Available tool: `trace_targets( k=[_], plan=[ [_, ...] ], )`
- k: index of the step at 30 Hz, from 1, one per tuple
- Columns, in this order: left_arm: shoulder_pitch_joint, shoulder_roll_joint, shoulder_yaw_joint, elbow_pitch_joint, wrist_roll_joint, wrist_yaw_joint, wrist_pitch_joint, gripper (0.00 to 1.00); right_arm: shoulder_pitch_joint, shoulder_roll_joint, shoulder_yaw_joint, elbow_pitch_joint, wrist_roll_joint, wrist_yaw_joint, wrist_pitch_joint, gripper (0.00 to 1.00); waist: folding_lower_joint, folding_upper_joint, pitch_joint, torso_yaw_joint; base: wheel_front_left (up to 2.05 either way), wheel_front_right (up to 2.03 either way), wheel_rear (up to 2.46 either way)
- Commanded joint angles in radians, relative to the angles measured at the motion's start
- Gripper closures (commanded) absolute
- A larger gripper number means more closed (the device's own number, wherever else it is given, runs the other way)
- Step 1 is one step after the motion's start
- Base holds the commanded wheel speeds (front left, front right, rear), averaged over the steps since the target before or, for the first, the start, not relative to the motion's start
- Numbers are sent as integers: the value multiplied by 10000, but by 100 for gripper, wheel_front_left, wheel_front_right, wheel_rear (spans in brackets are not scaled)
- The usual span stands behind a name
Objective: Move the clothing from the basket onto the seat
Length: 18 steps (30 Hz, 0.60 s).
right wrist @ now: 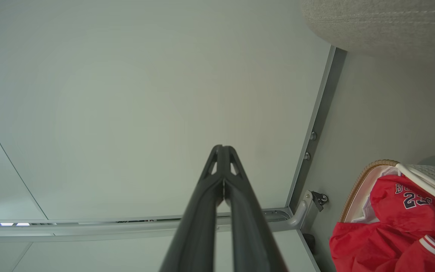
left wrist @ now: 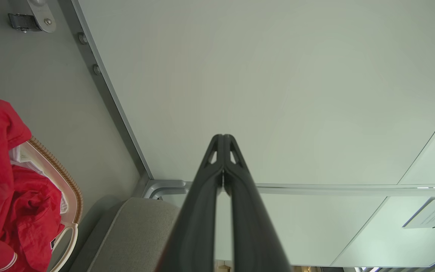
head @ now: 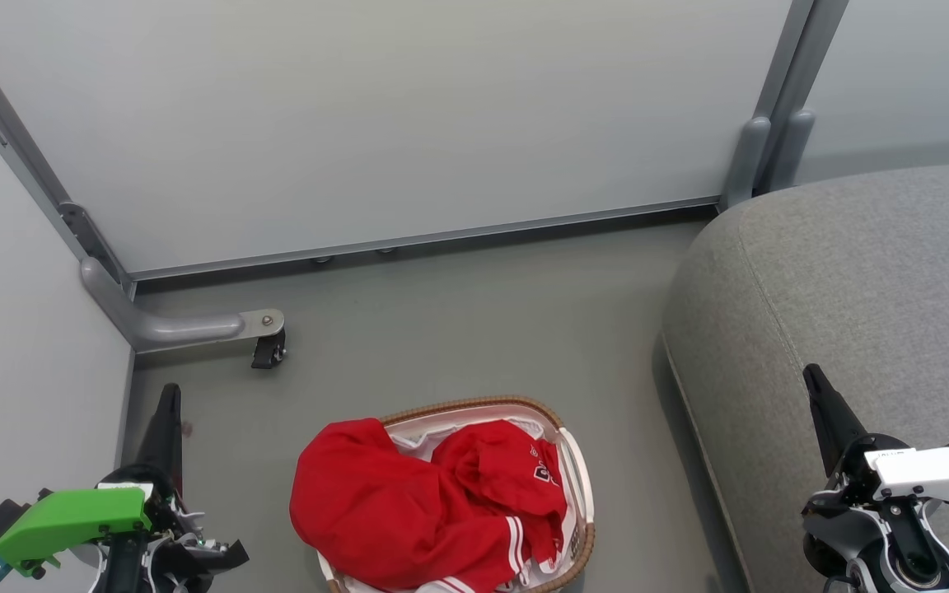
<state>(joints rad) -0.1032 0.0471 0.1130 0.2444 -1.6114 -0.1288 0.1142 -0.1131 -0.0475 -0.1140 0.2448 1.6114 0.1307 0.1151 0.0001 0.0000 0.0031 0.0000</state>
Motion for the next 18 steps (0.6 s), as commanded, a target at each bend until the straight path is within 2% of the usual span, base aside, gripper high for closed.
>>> trace_targets(
  k=[1, 3, 4, 12, 18],
  plan=[
    [-123, 69, 19, -12, -30, -47, 26, 100, 119, -61, -12, -23, 30, 0, 3, 100, -1, 0, 0, 0, 0, 0, 0],
    [-123, 69, 19, -12, -30, -47, 26, 100, 119, -61, -12, -23, 30, -2, 3, 100, -1, 0, 0, 0, 0, 0, 0],
    [0, -2, 0, 6, 1, 0, -1, 0, -1, 2, 0, 2, -1, 0, -1, 0, 0, 0, 0, 0, 0, 0, 0],
    [59, -1, -107, 393, 322, 8, -255, 0, -9, 2, 202, 264, -319, -2, -235, 0, 0, 0, 11, 10, 0, 0, 0],
    [-41, 119, -197, 422, 1535, 5, -547, 0, -190, -178, 425, 256, -1351, -1, -541, 0, 0, 0, 25, 27, 0, 0, 0]
  ],
)
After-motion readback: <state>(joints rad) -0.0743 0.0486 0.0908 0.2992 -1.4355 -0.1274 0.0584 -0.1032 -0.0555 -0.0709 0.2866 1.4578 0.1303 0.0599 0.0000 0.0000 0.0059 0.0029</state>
